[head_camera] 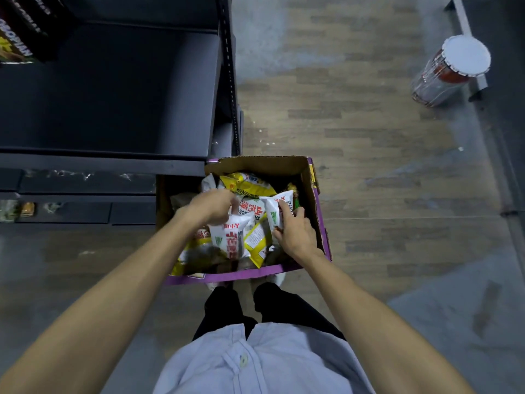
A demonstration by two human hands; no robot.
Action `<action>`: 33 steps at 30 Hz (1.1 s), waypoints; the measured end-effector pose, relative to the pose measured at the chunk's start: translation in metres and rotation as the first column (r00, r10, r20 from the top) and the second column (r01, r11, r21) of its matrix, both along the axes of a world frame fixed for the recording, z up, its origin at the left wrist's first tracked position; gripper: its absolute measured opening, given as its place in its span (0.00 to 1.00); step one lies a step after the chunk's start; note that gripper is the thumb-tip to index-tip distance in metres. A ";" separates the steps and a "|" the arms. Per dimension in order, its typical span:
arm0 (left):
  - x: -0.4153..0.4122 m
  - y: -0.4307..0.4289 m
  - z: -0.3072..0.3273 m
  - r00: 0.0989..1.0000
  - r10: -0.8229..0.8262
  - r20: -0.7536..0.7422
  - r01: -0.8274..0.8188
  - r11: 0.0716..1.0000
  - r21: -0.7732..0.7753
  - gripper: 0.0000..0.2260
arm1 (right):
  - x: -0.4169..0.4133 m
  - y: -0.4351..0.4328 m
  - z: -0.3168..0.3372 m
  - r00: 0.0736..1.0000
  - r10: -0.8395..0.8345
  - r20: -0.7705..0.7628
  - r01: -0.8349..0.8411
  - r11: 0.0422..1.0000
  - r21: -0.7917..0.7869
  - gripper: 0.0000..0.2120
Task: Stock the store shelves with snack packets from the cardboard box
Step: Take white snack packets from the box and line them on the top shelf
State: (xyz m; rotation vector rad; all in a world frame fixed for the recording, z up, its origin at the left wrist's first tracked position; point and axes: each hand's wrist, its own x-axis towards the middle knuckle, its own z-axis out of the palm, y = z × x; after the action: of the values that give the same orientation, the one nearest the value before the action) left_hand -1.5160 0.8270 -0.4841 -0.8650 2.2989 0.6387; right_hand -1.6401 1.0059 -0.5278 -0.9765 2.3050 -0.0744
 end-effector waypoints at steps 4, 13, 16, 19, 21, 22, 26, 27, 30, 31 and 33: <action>-0.007 0.000 -0.014 0.964 0.089 -0.250 -0.153 0.956 -0.251 0.13 | 0.005 0.002 0.000 1.000 0.001 -0.012 -0.001 1.000 0.014 0.35; 0.022 0.059 -0.049 0.910 0.288 -0.298 -0.340 0.931 -0.136 0.23 | 0.011 -0.003 -0.006 1.000 -0.010 -0.012 0.010 1.000 0.006 0.35; 0.015 0.059 -0.057 0.869 0.381 -0.316 -0.414 0.909 -0.043 0.33 | 0.013 -0.010 -0.011 0.999 -0.026 -0.035 0.026 1.000 -0.002 0.35; 0.006 0.059 -0.074 0.878 0.381 -0.290 -0.404 0.915 -0.021 0.40 | 0.016 -0.018 -0.022 0.999 -0.023 -0.032 0.024 1.000 0.016 0.37; 0.003 0.060 -0.083 0.883 0.405 -0.239 -0.417 0.909 -0.001 0.44 | 0.017 -0.023 -0.029 0.999 -0.036 -0.007 0.037 0.998 0.048 0.37; 0.001 0.061 -0.085 0.881 0.430 -0.198 -0.434 0.901 0.023 0.45 | 0.018 -0.025 -0.033 0.999 -0.046 0.002 0.046 0.997 0.068 0.37; -0.008 0.064 -0.094 0.894 0.437 -0.099 -0.437 0.899 0.019 0.49 | 0.011 -0.031 -0.044 0.998 -0.049 0.049 0.040 0.985 0.170 0.37; -0.010 0.065 -0.096 0.899 0.430 -0.089 -0.431 0.902 0.009 0.49 | 0.008 -0.032 -0.046 0.997 -0.045 0.069 0.031 0.981 0.191 0.37; -0.015 0.063 -0.100 0.909 0.413 -0.046 -0.413 0.910 0.010 0.49 | -0.002 -0.036 -0.049 0.990 -0.041 0.135 0.006 0.969 0.246 0.38; -0.016 0.061 -0.100 0.910 0.412 -0.032 -0.412 0.911 0.015 0.49 | -0.005 -0.038 -0.050 0.988 -0.039 0.147 0.000 0.966 0.259 0.38; -0.016 0.057 -0.097 0.908 0.419 -0.023 -0.419 0.908 0.028 0.49 | -0.008 -0.041 -0.048 0.987 -0.035 0.156 -0.008 0.964 0.265 0.39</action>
State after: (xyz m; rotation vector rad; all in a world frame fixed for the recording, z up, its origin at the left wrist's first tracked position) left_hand -1.5322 0.8843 -0.5812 -1.3660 2.1353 0.8603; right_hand -1.6478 0.9645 -0.5754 -0.7879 2.1093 0.1430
